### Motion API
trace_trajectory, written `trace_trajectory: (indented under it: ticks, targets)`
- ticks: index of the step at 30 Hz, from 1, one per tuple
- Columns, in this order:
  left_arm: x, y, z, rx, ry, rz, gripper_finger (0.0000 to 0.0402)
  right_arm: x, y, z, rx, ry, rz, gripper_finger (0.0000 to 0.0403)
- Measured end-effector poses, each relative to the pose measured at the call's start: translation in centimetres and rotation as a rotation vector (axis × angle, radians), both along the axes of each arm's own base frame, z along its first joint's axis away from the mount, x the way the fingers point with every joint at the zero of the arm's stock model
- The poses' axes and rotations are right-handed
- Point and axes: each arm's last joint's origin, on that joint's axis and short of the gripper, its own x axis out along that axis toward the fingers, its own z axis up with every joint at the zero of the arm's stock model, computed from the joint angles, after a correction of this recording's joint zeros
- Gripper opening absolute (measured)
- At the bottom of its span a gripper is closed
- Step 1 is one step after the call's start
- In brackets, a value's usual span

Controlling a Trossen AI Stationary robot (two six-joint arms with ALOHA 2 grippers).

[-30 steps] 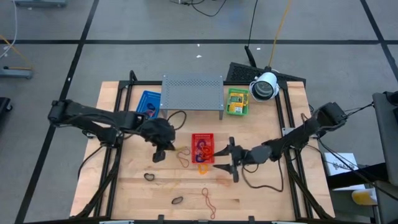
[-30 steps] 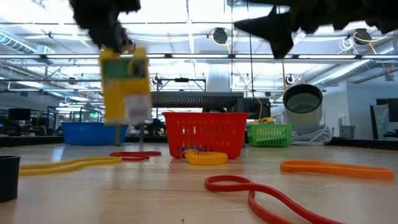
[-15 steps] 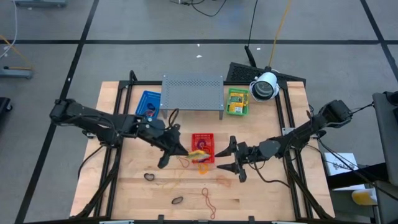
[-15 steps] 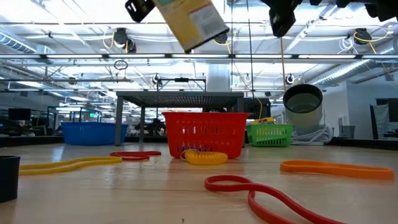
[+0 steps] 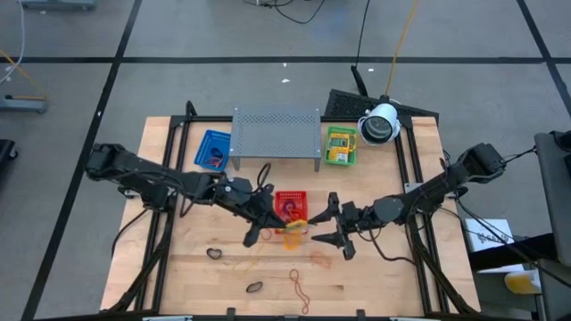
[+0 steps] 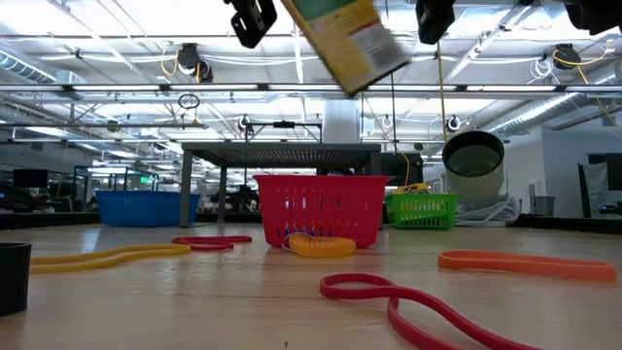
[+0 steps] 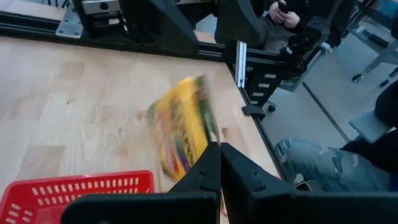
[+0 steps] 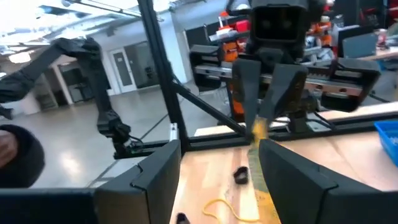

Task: Pick & Place Office Desk Supplies
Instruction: Put the yellow crayon box into the green basket

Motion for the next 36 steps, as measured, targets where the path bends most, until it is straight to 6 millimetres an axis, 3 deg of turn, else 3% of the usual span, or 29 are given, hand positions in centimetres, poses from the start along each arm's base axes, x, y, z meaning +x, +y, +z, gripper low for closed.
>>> trace_trajectory:
  ticks: [7,36]
  targets:
    - [0.3,0.0,0.4,0.006,-0.060,-0.009,0.0000,0.3,-0.6,-0.7,-0.009,0.071,-0.095,0.0208]
    - [1.4,0.4,0.3,0.006,-0.143,0.000,0.0000,0.4,-0.9,-0.4,-0.025,0.033,-0.104,0.0204]
